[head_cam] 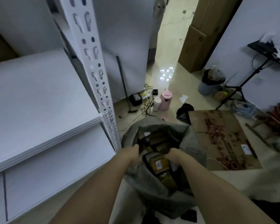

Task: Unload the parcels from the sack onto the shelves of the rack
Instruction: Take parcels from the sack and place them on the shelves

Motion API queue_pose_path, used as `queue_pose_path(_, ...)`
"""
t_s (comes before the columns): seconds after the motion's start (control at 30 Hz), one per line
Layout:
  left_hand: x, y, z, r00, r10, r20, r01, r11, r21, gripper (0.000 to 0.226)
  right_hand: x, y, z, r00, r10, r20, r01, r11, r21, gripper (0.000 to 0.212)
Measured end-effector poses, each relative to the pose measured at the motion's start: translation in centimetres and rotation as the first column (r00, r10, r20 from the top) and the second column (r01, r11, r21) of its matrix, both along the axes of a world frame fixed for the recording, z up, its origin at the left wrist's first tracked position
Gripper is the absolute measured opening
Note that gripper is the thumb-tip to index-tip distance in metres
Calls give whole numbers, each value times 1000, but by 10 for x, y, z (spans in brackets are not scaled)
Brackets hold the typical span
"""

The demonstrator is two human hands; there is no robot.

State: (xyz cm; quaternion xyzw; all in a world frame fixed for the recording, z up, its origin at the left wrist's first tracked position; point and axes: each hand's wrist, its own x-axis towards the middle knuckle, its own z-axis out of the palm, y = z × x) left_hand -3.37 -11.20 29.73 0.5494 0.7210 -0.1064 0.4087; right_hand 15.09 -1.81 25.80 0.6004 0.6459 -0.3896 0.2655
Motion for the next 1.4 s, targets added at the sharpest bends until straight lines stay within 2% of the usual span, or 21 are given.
queue_pose_path(0.13,30,27,-48,961,221,169,-211,975,-75,56,20,32,-51,998,-37,47,39,998,-47,47)
queue_pose_path(0.27,48,47,-102,827,464,318,-415,885,-212,47,22,51,-108,994,-109,34,110,993,-48,57)
queue_pose_path(0.4,61,68,-186,651,663,369,-577,748,-327,85,21,64,-177,965,-259,-38,255,962,-94,64)
queue_pose_path(0.43,64,73,-205,618,696,364,-601,718,-352,85,21,67,-197,950,-305,-68,299,950,-90,64)
queue_pose_path(0.53,69,82,-238,518,775,363,-655,632,-415,63,25,68,-247,872,-468,-141,460,884,-84,69)
queue_pose_path(0.6,72,87,-264,453,814,363,-693,578,-431,62,32,67,-279,813,-556,-171,549,831,-93,73)
queue_pose_path(0.7,81,93,-297,393,849,353,-746,519,-417,58,42,63,-321,700,-682,-212,665,731,-155,67)
queue_pose_path(0.77,83,94,-314,340,879,336,-763,466,-448,55,41,64,-332,602,-770,-211,741,637,-211,73)
queue_pose_path(0.83,87,96,-329,239,924,299,-766,369,-526,55,41,67,-342,535,-820,-203,774,573,-270,70)
queue_pose_path(0.93,96,95,-341,34,961,273,-726,211,-654,48,41,67,-350,506,-840,-194,791,542,-285,65)
queue_pose_path(1.0,103,91,-344,-60,973,225,-735,109,-669,46,38,65,-348,495,-847,-196,803,532,-269,63)
queue_pose_path(1.2,105,81,-323,-176,951,256,-752,37,-658,54,21,65,-319,529,-821,-217,812,563,-151,52)
queue_pose_path(1.27,104,77,-305,-279,924,262,-708,-14,-706,54,16,65,-302,539,-813,-219,797,577,-180,57)
queue_pose_path(1.3,103,76,-296,-320,909,266,-698,-37,-715,61,14,65,-292,538,-812,-227,792,579,-194,58)
queue_pose_path(1.37,102,71,-290,-390,875,287,-665,-52,-745,81,14,66,-272,489,-834,-257,806,544,-232,54)
queue_pose_path(1.4,101,69,-282,-410,865,289,-648,-54,-759,83,15,65,-260,457,-847,-273,818,521,-244,50)
